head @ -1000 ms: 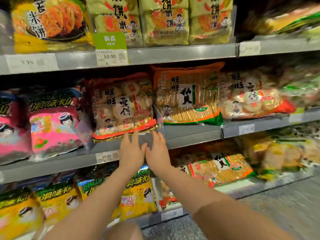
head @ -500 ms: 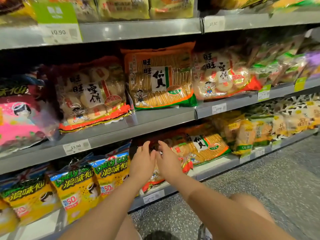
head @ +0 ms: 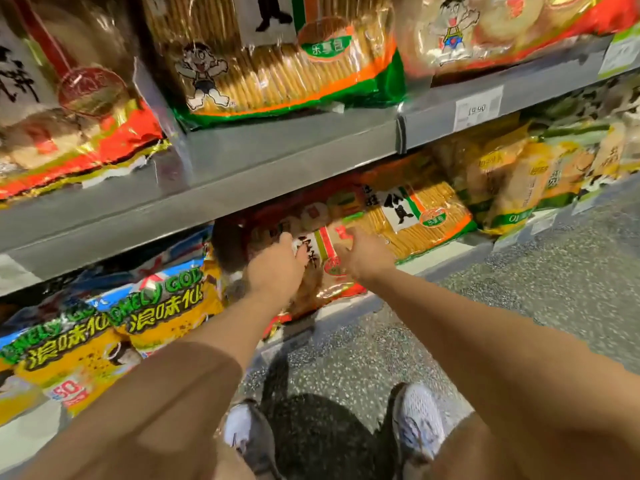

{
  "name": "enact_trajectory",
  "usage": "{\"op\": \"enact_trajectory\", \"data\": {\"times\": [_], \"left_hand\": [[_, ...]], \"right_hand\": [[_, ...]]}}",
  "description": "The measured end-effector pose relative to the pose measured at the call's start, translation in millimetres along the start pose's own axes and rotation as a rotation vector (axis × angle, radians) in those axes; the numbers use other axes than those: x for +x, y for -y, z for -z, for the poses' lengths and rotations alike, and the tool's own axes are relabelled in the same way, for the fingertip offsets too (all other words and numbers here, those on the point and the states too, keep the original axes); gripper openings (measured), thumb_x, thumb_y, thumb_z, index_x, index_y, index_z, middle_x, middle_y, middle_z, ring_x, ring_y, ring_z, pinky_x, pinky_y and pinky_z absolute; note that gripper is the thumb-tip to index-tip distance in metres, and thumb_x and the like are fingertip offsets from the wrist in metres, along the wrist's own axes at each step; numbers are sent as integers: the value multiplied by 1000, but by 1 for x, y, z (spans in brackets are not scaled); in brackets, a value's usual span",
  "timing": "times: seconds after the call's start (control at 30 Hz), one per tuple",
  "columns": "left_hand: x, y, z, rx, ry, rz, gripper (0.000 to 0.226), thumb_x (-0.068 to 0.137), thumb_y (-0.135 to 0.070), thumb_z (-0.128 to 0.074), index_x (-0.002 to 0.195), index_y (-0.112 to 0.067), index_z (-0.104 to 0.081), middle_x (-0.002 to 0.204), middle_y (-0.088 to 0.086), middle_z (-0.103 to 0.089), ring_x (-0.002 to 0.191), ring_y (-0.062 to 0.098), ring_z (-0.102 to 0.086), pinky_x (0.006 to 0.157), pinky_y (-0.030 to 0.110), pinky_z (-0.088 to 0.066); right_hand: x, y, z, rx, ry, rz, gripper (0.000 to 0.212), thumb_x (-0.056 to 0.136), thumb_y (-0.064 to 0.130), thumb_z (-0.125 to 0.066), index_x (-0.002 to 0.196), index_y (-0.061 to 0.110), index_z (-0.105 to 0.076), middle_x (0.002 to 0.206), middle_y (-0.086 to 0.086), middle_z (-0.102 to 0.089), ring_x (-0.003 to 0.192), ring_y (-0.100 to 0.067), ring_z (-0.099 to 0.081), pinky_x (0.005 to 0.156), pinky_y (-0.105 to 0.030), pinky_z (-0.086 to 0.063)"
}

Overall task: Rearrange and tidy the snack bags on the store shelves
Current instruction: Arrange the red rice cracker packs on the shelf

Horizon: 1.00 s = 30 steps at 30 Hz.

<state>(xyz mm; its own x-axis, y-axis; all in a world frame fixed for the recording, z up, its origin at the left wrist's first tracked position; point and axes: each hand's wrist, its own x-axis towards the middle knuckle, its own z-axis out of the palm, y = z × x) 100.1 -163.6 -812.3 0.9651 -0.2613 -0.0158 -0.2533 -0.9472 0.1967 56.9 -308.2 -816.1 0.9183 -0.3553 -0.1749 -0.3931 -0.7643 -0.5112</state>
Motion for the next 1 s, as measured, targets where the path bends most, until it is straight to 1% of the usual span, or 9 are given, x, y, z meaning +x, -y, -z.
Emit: {"op": "enact_trajectory", "data": {"times": [0.17,0.23,0.33,0.4,0.5,0.63,0.73,0.87,1.0], "left_hand": [[23,35,-46,60,156,-2,31,98,-35,-35,117,-11,-38,116,16,-55,101,37,-57,72,39,-43],[28,53,-64,15,216,15,43,96,-42,-41,126,-13,-35,124,16,-48,104,37,-56,77,40,-45],[38,78,-91,-117,319,226,69,91,-49,-50,144,-18,-20,142,16,-33,118,40,-48,92,42,-43],[42,89,-103,-180,481,373,76,92,-50,-47,149,-14,-14,152,15,-24,130,37,-38,103,40,-35],[45,94,-104,-669,549,645,93,75,-64,-61,147,-17,-24,149,10,-35,131,32,-41,108,43,-35],[49,86,-98,-838,416,742,126,50,-69,-77,149,-26,-12,151,10,-32,133,34,-38,108,47,-36],[38,72,-85,-611,357,728,112,64,-65,-70,148,-18,-13,149,17,-30,134,38,-35,105,47,-37],[10,56,-56,-451,304,595,104,69,-70,-62,146,-17,-17,147,20,-31,132,39,-36,104,46,-36],[-28,46,-23,-458,198,470,102,70,-69,-62,144,-13,-20,140,24,-36,126,41,-42,101,44,-39]], "right_hand": [[40,-31,-28,-141,94,-116,52,95,37,-45,140,16,-31,146,-12,-34,128,-37,-40,102,-47,-38],[49,-38,-38,-129,92,-157,66,92,41,-49,145,17,-20,152,-12,-23,133,-39,-33,105,-48,-34],[56,-42,-48,31,119,-282,95,84,49,-62,150,23,1,158,-15,-4,137,-41,-28,108,-48,-31],[59,-45,-52,204,153,-377,102,84,38,-66,150,24,10,155,-21,-17,135,-40,-35,107,-44,-34],[59,-46,-55,239,179,-392,109,84,31,-68,147,20,21,137,-23,-49,124,-36,-50,100,-40,-39],[54,-37,-48,286,68,-285,101,85,24,-67,150,17,10,126,-16,-60,113,-36,-58,91,-40,-44],[40,-24,-35,298,-39,-145,83,87,18,-63,148,21,-6,98,-11,-65,91,-32,-63,70,-33,-43],[6,-11,-8,161,-92,-22,61,88,8,-52,141,24,-25,78,-6,-55,67,-27,-51,61,-30,-37],[-38,-9,20,87,-123,62,52,90,15,-54,135,19,-29,82,-9,-60,76,-32,-60,64,-33,-42]]}}
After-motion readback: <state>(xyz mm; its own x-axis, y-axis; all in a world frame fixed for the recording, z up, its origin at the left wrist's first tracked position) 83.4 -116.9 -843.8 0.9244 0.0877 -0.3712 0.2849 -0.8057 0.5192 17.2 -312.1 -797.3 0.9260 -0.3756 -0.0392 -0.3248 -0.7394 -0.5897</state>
